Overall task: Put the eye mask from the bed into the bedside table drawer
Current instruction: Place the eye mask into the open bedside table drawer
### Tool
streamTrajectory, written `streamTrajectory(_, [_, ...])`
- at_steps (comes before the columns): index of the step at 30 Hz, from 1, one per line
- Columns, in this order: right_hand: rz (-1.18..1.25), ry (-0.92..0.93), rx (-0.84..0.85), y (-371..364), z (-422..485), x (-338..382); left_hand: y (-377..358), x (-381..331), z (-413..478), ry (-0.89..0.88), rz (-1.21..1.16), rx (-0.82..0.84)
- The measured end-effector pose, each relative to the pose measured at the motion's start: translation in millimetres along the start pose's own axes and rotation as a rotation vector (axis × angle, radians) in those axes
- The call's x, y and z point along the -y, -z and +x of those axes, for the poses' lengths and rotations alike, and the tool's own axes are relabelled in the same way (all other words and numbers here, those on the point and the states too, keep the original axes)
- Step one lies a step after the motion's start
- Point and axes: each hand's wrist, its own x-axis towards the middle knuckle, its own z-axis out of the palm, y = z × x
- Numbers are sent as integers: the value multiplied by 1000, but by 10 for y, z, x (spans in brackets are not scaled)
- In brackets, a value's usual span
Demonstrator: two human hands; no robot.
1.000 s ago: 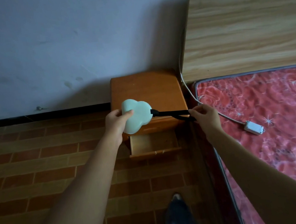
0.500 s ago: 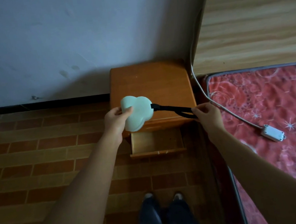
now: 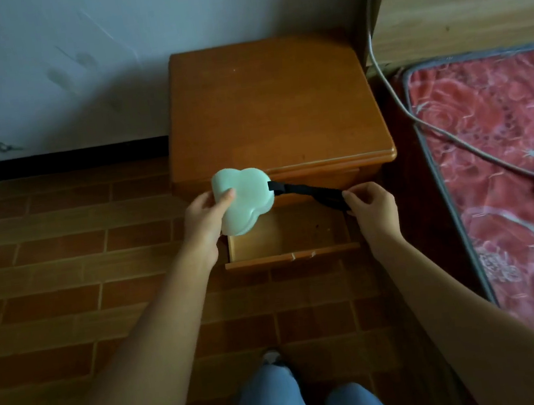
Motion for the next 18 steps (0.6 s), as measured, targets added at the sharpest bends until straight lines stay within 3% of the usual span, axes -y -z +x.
streamTrajectory(8, [-64, 86, -13, -673, 307, -1280, -164, 1236, 738, -13, -37, -47])
streamTrajectory(18, [-163, 235, 110, -1025, 523, -1995, -311, 1789, 1111, -116, -28, -129])
